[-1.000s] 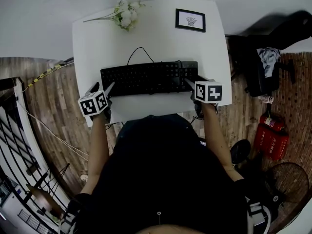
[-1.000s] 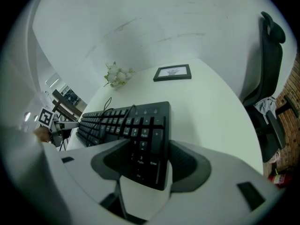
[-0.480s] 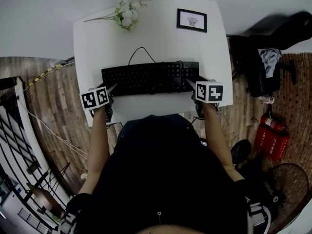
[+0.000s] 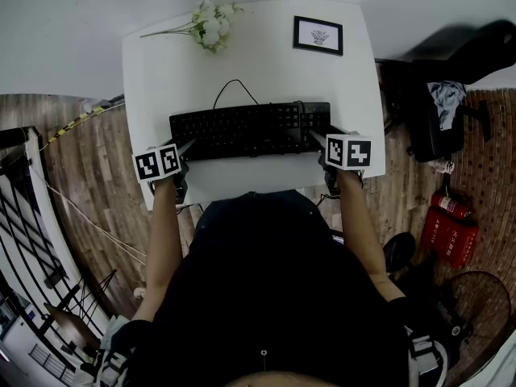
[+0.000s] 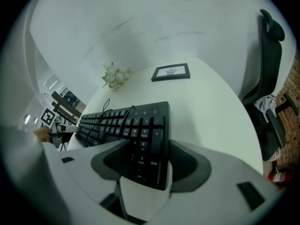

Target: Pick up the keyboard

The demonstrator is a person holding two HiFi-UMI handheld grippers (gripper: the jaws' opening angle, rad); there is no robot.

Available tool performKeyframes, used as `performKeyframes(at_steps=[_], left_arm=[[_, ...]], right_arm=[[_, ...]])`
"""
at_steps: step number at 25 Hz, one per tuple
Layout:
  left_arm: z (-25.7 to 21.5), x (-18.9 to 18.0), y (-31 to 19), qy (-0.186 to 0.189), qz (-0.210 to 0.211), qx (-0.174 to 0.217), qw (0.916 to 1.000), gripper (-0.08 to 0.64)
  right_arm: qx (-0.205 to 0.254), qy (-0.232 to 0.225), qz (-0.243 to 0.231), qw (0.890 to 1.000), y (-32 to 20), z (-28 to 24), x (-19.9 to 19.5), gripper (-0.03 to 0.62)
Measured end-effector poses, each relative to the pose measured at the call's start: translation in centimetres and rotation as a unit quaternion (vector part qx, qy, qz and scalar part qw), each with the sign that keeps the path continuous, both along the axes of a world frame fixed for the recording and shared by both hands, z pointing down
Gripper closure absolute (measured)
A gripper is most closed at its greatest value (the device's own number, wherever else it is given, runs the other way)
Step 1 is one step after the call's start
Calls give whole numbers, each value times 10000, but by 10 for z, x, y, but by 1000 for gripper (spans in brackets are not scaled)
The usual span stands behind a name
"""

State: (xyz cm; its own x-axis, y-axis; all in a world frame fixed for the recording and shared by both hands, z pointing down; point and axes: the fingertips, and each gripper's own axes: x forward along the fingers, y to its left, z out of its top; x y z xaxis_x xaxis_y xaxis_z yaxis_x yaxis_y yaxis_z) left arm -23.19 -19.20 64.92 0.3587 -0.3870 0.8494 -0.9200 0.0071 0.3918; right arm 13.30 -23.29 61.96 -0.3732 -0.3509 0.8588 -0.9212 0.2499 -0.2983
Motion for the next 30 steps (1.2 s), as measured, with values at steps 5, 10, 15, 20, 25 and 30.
performKeyframes(at_steps=[5, 10, 15, 20, 25, 30], left_arm=[[-18, 2, -8, -112, -2, 311, 9995, 229], [-48, 0, -27, -241, -2, 810, 9964, 229], [-92, -5, -40, -365, -124, 1470, 9884, 229], [-153, -1, -62, -504, -192, 2347, 9706, 230], [-209, -3, -72, -638, -283, 3129, 9472, 230], [-258, -7, -74, -766, -362, 3878, 9178, 230]], right_arm=[[144, -91, 28, 9999, -7, -11, 2, 334], [503, -194, 67, 9985, -21, -35, 2, 334], [1098, -266, 28, 9936, -37, -82, 0, 334], [1844, -447, -61, 9818, -61, -138, 2, 334], [2538, -579, -103, 9655, -73, -191, -1, 334], [3164, -670, -153, 9461, -78, -237, -4, 334]])
